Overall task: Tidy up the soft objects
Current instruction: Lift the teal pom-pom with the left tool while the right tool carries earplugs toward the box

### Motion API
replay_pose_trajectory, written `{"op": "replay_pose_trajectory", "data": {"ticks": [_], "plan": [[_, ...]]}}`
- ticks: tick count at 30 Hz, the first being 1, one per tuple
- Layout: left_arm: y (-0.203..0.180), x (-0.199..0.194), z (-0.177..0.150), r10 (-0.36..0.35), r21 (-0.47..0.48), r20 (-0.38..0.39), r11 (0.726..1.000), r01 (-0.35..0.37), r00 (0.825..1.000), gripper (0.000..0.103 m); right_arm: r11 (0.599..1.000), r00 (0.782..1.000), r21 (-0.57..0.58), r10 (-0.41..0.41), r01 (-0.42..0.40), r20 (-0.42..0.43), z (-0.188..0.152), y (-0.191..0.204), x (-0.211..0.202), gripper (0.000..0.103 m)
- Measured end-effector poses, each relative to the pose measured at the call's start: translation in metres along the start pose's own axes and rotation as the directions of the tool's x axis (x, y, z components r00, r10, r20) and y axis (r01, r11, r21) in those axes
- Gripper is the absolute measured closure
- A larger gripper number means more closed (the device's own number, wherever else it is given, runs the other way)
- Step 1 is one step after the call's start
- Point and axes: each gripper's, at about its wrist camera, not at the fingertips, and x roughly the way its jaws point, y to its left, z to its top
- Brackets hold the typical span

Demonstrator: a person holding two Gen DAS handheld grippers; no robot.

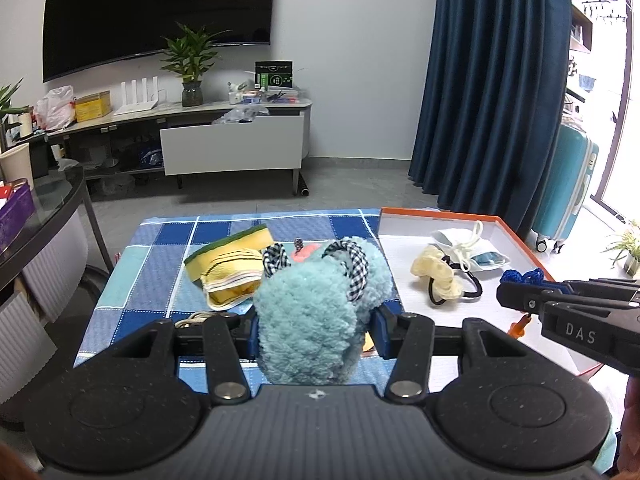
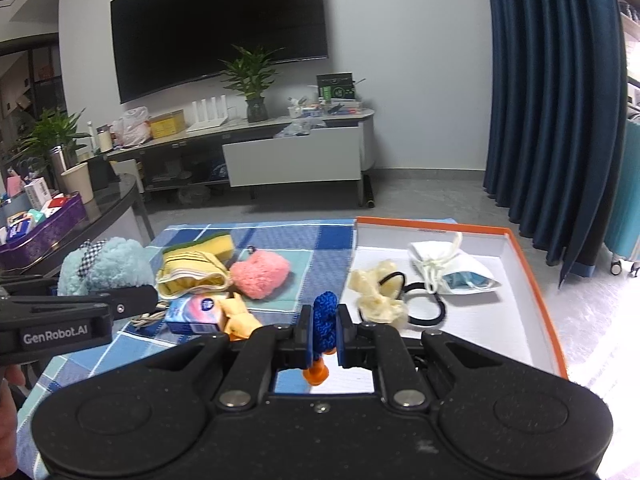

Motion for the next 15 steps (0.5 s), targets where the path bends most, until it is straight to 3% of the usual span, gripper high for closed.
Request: {"op": "replay_pose_trajectory", "data": {"ticks": [15], "plan": [[-0.026, 0.006, 0.005, -0.054, 0.044, 0.001, 0.998, 0.054, 0.999, 0.052, 0.997, 0.997, 0.041, -0.074, 0.073, 0.013, -0.001, -0.03, -0.012, 0.09]]}}
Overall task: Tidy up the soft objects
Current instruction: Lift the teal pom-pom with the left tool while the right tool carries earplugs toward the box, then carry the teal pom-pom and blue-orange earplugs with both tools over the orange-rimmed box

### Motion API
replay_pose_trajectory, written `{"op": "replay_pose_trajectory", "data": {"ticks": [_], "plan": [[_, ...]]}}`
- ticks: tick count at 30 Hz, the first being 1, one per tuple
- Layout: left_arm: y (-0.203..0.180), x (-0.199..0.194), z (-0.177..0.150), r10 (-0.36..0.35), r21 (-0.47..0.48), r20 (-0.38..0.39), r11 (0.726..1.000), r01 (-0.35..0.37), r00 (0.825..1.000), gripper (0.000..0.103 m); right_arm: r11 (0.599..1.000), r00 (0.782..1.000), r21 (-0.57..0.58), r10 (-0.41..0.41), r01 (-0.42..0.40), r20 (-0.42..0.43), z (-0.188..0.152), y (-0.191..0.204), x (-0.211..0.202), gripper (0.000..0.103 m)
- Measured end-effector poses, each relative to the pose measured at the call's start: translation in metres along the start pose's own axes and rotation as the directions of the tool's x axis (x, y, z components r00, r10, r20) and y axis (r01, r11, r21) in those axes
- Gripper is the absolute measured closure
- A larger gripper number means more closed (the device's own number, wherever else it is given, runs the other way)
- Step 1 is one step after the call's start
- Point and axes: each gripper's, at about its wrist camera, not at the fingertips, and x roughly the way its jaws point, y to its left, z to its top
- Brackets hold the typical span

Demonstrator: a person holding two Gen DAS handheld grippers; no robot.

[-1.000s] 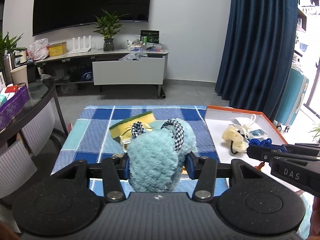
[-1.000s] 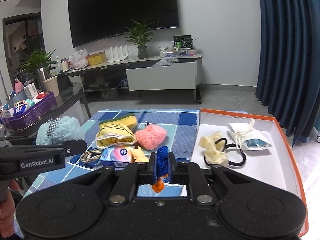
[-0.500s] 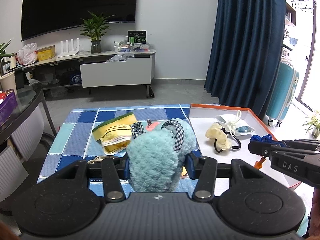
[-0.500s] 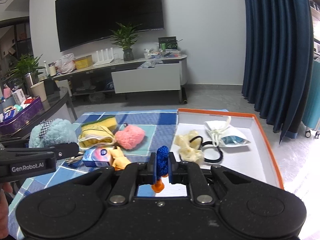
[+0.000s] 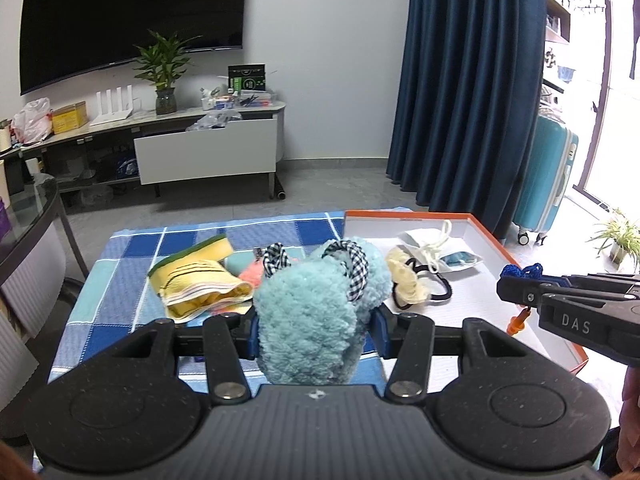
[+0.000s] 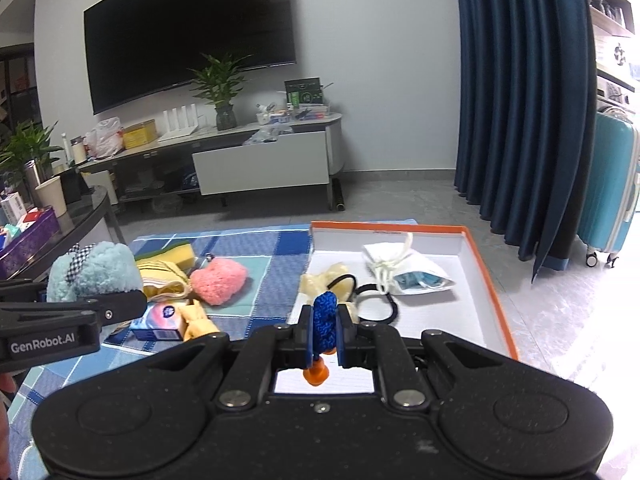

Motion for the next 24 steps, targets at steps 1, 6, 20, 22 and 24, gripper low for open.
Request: {"op": "replay_pose_trajectory", "data": {"ticks": [1, 6, 20, 22, 24], "plan": [[-0.002, 0.001, 0.0, -0.003, 0.002, -0.001, 1.0, 0.003, 1.0, 0.052, 1.0, 1.0, 0.004, -0.003, 0.003, 0.0, 0.0, -0.002, 0.0, 0.09], [-0.011, 0.005, 0.002, -0.022, 0.01, -0.004, 1.0, 0.022, 1.0, 0.052, 1.0, 1.0, 0.015, -0.023, 0.023, 0.003, -0.001, -0.013, -0.003, 0.09], [-0.036, 0.02, 0.007, -0.075, 0.035, -0.018, 0.997, 0.076, 0.997, 0.052, 0.997, 0.998, 0.042, -0.07, 0.069, 0.006, 0.001, -0.039, -0.006, 0.09], [-0.04, 0.023, 0.007, -0.083, 0.04, -0.023, 0.996, 0.083, 0.996, 0.052, 0.996, 0.997, 0.042, -0.076, 0.076, 0.004, 0.002, -0.042, -0.005, 0.09], [-0.043, 0.025, 0.007, -0.091, 0.04, -0.029, 0.995, 0.092, 0.995, 0.052, 0.996, 0.997, 0.044, -0.081, 0.081, 0.003, 0.002, -0.045, -0.004, 0.09]]}}
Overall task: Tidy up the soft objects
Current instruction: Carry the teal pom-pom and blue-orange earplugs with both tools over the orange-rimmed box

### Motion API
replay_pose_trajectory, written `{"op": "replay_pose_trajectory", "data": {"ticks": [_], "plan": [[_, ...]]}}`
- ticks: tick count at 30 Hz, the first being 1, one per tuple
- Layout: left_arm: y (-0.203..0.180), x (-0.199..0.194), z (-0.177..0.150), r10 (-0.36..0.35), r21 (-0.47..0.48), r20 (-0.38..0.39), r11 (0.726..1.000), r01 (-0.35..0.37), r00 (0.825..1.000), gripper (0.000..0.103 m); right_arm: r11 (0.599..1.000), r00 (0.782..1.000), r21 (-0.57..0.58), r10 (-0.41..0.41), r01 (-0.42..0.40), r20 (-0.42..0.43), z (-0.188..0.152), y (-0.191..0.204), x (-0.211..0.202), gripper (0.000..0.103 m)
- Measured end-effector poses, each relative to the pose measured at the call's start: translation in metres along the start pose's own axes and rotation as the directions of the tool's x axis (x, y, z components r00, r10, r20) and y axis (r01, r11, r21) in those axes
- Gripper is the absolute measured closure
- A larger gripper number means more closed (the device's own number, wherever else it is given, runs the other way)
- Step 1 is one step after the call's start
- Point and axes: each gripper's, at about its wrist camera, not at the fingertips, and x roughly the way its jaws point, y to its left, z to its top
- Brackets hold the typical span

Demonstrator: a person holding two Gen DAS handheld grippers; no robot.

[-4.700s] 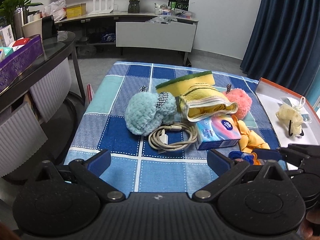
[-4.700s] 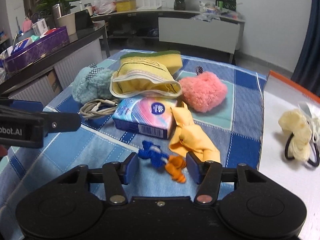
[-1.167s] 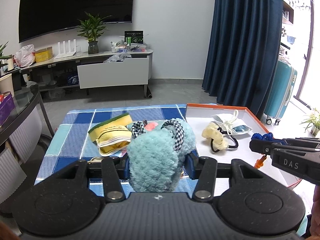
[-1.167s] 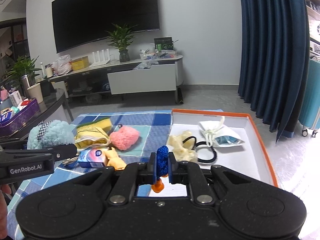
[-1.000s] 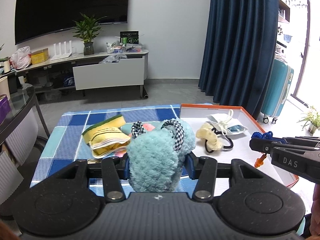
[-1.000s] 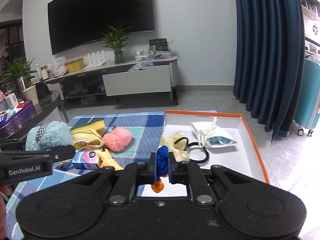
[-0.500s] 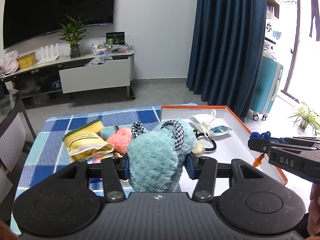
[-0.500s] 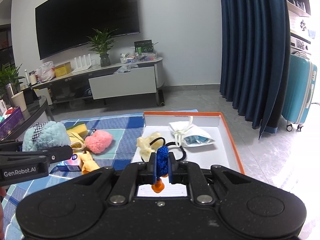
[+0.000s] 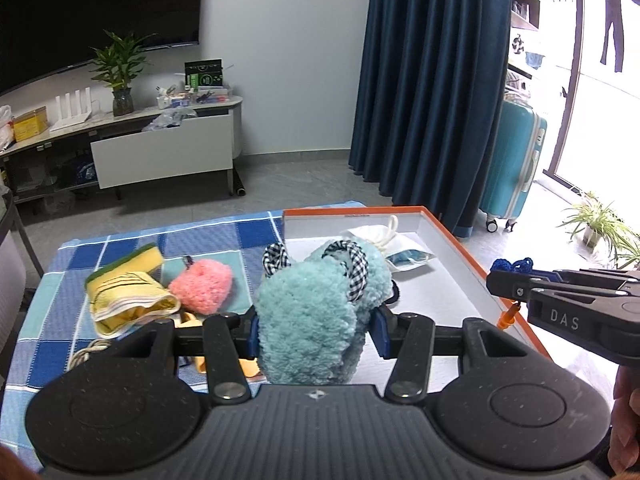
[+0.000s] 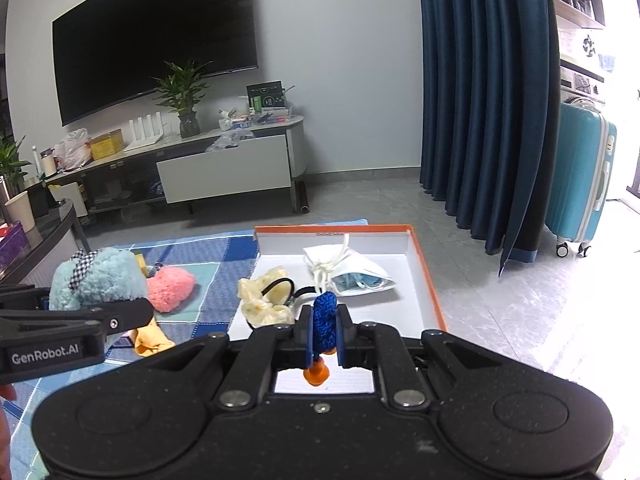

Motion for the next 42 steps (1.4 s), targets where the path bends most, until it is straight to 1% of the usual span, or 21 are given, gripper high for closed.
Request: {"op": "replay_pose_trajectory", "data": {"ticks": [8, 21, 37, 42], "plan": [[-0.01, 0.008, 0.004, -0.017, 0.009, -0.01, 1.0, 0.018, 1.0, 0.052, 1.0, 1.0, 0.005, -0.013, 0.013, -0.005, 0.002, -0.01, 0.006, 0.09], [-0.019, 0.02, 0.008, -0.026, 0.022, -0.022, 0.999, 0.027, 0.999, 0.052, 1.0, 0.999, -0.002, -0.031, 0.031, -0.008, 0.01, -0.02, 0.015, 0.09], [-0.032, 0.038, 0.011, -0.04, 0.045, -0.046, 0.998, 0.042, 0.998, 0.052, 1.0, 0.999, 0.006, -0.029, 0.029, -0.025, 0.012, -0.029, 0.033, 0.09], [-0.037, 0.046, 0.011, -0.054, 0.043, -0.062, 0.997, 0.057, 0.997, 0.052, 1.0, 0.999, 0.004, -0.03, 0.03, -0.035, 0.014, -0.032, 0.042, 0.09]]}}
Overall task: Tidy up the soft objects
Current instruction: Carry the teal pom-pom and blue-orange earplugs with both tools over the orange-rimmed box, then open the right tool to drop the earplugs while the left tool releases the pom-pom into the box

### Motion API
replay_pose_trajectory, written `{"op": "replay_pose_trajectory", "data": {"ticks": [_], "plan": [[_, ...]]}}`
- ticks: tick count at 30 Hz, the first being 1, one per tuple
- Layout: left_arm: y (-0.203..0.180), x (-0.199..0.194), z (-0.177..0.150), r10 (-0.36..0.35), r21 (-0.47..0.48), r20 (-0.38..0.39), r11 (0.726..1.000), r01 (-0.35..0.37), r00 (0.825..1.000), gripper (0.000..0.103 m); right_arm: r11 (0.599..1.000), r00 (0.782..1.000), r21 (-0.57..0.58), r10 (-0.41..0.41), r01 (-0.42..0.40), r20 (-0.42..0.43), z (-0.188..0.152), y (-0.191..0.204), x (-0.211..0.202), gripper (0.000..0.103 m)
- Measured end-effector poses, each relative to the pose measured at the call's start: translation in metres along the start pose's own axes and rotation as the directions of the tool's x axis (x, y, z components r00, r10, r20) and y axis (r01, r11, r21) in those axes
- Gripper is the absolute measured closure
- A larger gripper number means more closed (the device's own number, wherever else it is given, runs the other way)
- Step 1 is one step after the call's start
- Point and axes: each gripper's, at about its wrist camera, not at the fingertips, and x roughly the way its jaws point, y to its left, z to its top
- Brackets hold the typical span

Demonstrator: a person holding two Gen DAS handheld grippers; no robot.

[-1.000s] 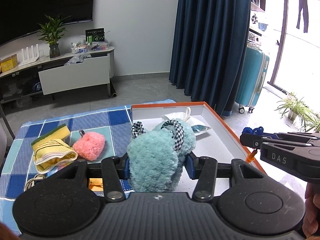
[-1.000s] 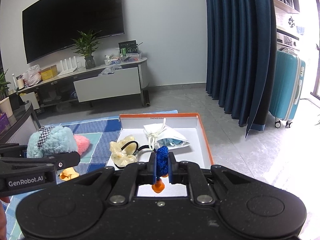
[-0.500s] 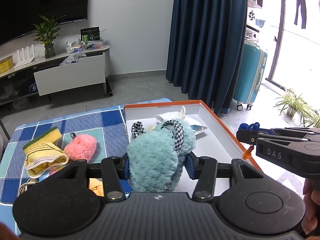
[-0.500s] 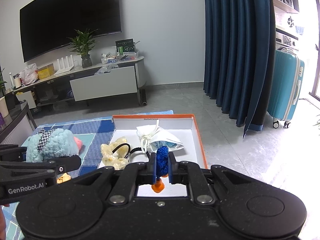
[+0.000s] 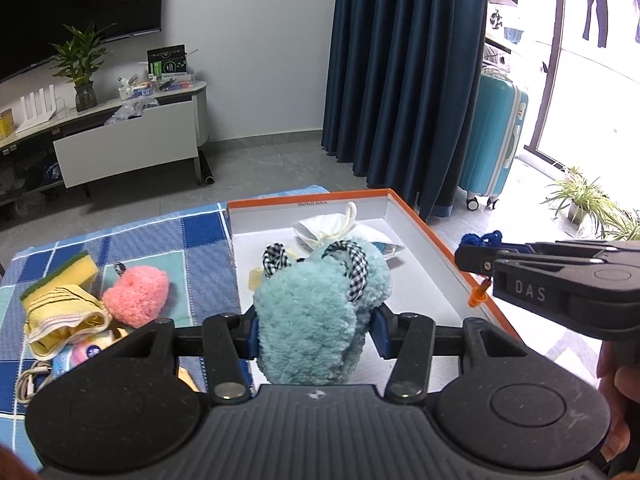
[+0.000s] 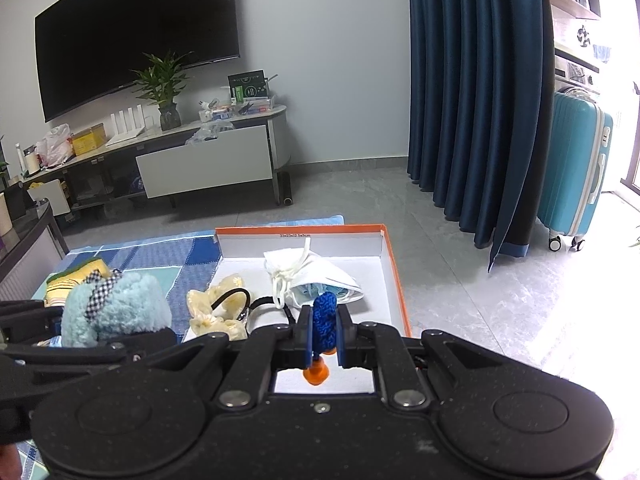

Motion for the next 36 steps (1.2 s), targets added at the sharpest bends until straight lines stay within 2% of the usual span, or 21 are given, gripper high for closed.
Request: {"op": "replay_pose_trajectory", "data": {"ticks": [27, 29, 31, 32, 36], "plan": [[-0.015, 0.035, 0.006, -0.045, 0.003, -0.054, 0.999, 0.045, 0.998, 0.052, 1.0, 0.999, -0.007, -0.008, 0.008, -0.046, 0.017, -0.012, 0.041, 0.089], [-0.016, 0.038, 0.006, -0.05, 0.003, -0.06, 0.999, 0.05, 0.997, 0.051, 1.0, 0.999, -0.006, -0.003, 0.003, -0.054, 0.019, -0.013, 0.045, 0.087], [-0.016, 0.041, 0.006, -0.052, 0.002, -0.065, 0.999, 0.052, 0.997, 0.051, 1.0, 0.999, 0.001, 0.008, -0.008, -0.05, 0.02, -0.015, 0.047, 0.073], [-0.016, 0.042, 0.007, -0.054, 0.001, -0.068, 0.999, 0.054, 0.996, 0.051, 1.0, 0.999, 0.005, 0.01, -0.01, -0.047, 0.02, -0.016, 0.048, 0.07], [-0.018, 0.045, 0.006, -0.064, -0.001, -0.076, 0.998, 0.064, 0.995, 0.051, 1.0, 0.999, 0.017, 0.017, -0.016, -0.034, 0.021, -0.019, 0.045, 0.068]]}}
